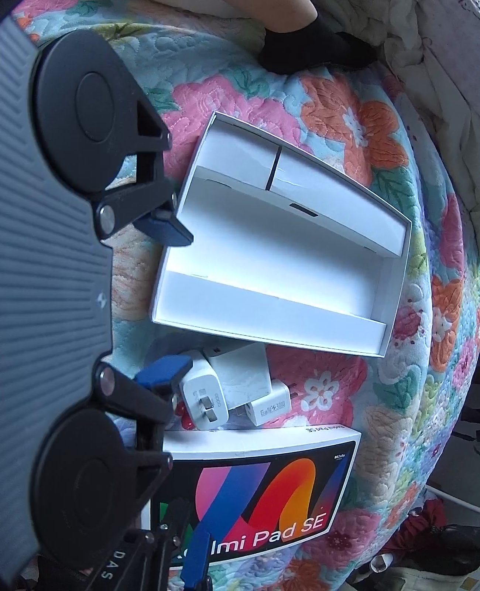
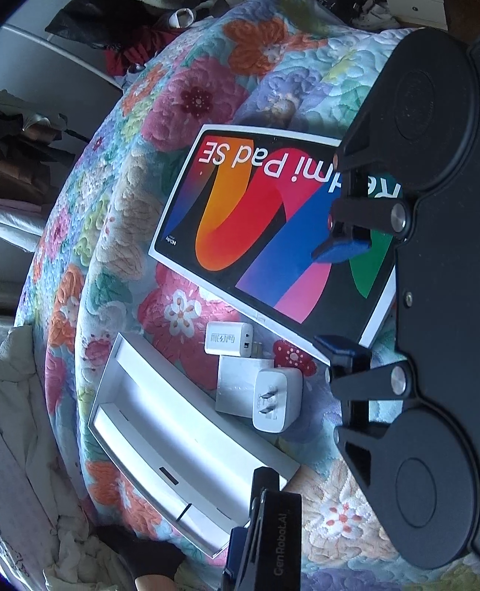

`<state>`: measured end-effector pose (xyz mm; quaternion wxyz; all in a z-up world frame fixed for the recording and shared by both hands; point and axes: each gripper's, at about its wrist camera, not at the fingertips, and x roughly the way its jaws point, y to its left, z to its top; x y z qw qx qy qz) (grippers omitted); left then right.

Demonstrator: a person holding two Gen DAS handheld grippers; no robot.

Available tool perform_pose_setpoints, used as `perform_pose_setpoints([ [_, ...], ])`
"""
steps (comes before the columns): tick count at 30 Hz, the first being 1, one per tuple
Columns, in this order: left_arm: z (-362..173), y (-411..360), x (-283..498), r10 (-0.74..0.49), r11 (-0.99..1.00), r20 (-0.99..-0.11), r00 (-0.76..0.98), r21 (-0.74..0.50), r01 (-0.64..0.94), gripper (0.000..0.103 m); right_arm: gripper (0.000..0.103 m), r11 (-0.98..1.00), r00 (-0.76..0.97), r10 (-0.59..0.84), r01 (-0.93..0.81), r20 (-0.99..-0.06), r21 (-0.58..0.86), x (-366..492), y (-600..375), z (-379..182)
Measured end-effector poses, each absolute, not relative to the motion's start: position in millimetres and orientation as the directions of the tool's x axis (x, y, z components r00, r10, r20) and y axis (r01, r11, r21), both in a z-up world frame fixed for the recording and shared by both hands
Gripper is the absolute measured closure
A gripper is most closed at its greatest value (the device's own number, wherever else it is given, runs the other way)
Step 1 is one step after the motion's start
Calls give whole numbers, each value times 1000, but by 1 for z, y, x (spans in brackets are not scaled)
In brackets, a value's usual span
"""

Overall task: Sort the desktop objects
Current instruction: 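Move the left gripper toward the white OPPO wall charger, then close the left gripper on the white OPPO charger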

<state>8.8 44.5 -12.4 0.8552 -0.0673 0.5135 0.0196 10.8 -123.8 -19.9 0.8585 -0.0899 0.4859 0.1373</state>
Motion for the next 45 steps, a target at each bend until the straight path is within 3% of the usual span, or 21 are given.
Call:
perform_pose_setpoints([
  [1,-14,44,9,-35,991,-882,470,-91,-98,49,88,945,481,176,-328,-859,10,13,-124,-20],
  [5,-17,39,5,-8,997,-860,510,-43,-57,58,101,929,431,272,-351,-861,118,19,-118,-23],
  [7,-18,36,3,-9,998,-847,531,-38,-44,57,101,922,418,290,-363,-861,134,21,-113,-25],
  [9,-17,35,3,-33,997,-835,550,-62,-35,47,98,915,419,291,-384,-860,123,21,-107,-25],
  [11,-18,33,4,-65,996,-835,546,-89,-18,33,88,917,433,272,-388,-859,95,21,-106,-24],
  [13,-18,28,4,-75,996,-836,543,-85,6,29,63,926,436,266,-363,-860,103,25,-113,-21],
  [16,-18,14,7,-48,998,-801,597,-15,60,23,54,939,440,257,-324,-860,114,31,-124,-16],
  [25,-23,-35,14,-45,940,-755,654,189,284,23,52,962,429,264,-187,-864,201,43,-156,-7],
  [28,-28,-42,19,-64,928,-773,631,187,323,25,52,968,436,238,-177,-868,177,40,-159,-8],
  [31,-31,-46,23,-60,921,-784,618,196,338,37,52,970,433,235,-166,-870,180,40,-162,-10],
  [37,-38,-51,27,-93,914,-801,591,167,371,52,52,972,423,236,-116,-875,206,42,-169,-13],
  [45,-54,-49,30,-71,920,-830,554,160,358,51,52,972,417,233,-103,-878,209,45,-169,-15],
])
